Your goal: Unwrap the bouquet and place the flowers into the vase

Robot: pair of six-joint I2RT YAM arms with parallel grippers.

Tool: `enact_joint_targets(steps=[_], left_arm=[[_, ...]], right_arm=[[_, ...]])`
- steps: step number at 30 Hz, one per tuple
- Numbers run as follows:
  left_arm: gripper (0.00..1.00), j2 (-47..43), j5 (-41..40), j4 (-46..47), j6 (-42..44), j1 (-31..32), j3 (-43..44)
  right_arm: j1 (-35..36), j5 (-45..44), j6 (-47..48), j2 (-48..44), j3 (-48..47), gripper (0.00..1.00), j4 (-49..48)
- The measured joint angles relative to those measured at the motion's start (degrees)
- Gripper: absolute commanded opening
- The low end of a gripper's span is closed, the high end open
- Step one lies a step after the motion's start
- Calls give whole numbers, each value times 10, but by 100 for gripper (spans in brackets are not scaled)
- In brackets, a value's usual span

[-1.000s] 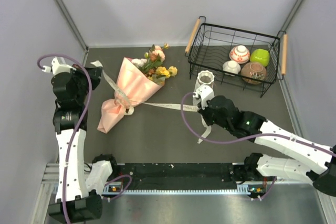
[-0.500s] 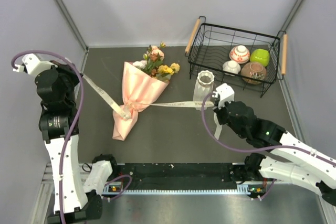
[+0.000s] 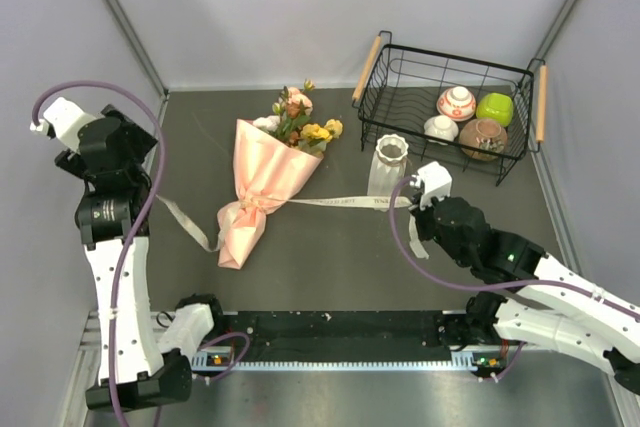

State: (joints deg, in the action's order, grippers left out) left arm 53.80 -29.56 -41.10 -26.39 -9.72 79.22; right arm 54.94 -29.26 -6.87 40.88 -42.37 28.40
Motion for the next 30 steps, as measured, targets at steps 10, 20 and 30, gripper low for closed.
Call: enact_joint_targets(steps=[10,20,30], left_arm=[[50,4,296,47,12,-2,-139],[34,95,452,64,-13,-1,-359],[32,72,470,137,-68,8,-477]], right_arm=[[0,68,18,58,-22,60,-7],[6,236,-7,264,-158,59,-88],[45,324,-30,465,-276,54,-136]])
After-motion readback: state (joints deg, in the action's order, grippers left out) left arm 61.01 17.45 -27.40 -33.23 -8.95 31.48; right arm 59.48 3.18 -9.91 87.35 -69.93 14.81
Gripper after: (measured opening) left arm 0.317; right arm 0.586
